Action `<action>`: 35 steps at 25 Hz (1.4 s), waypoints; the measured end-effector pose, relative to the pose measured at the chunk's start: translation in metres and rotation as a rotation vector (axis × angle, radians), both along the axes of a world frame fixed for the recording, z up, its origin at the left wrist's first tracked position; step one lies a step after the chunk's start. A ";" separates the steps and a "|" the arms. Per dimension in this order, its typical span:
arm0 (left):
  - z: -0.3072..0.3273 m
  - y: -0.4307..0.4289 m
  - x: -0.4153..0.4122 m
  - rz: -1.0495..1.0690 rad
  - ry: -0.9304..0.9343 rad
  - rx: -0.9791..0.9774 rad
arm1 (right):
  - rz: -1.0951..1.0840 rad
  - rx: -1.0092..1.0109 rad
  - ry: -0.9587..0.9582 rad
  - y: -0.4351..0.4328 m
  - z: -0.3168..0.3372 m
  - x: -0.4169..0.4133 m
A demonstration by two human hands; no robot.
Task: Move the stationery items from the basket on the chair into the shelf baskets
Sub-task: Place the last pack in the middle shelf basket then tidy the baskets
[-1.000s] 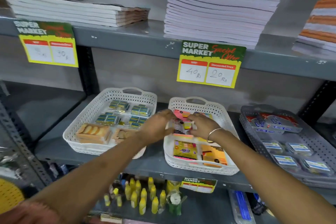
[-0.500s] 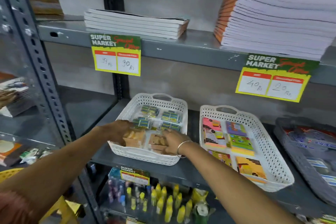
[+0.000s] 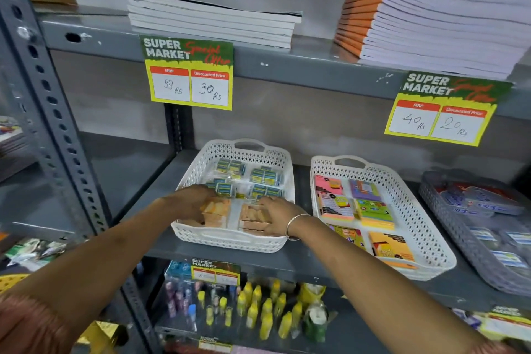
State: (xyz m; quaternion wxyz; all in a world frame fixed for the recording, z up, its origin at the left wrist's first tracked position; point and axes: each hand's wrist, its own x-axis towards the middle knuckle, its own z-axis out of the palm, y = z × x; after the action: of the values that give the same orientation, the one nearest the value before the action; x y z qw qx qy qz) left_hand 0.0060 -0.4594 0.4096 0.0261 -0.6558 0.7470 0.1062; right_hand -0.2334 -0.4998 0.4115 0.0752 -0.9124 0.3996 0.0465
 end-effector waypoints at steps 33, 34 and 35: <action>-0.009 -0.110 -0.637 -0.297 -0.004 -0.039 | -0.497 0.092 0.144 -0.089 0.004 -0.598; -0.012 -0.113 -0.638 -0.285 -0.037 -0.022 | -0.469 0.102 0.150 -0.090 0.001 -0.599; -0.014 -0.114 -0.638 -0.273 -0.059 -0.005 | -0.446 0.104 0.150 -0.092 -0.002 -0.600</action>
State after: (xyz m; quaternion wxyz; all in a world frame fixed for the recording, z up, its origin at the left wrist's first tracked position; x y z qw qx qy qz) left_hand -0.6318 -0.5733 0.3954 0.0608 -0.5509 0.8285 0.0803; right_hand -0.8334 -0.5915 0.4095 0.1008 -0.7904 0.5928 0.1171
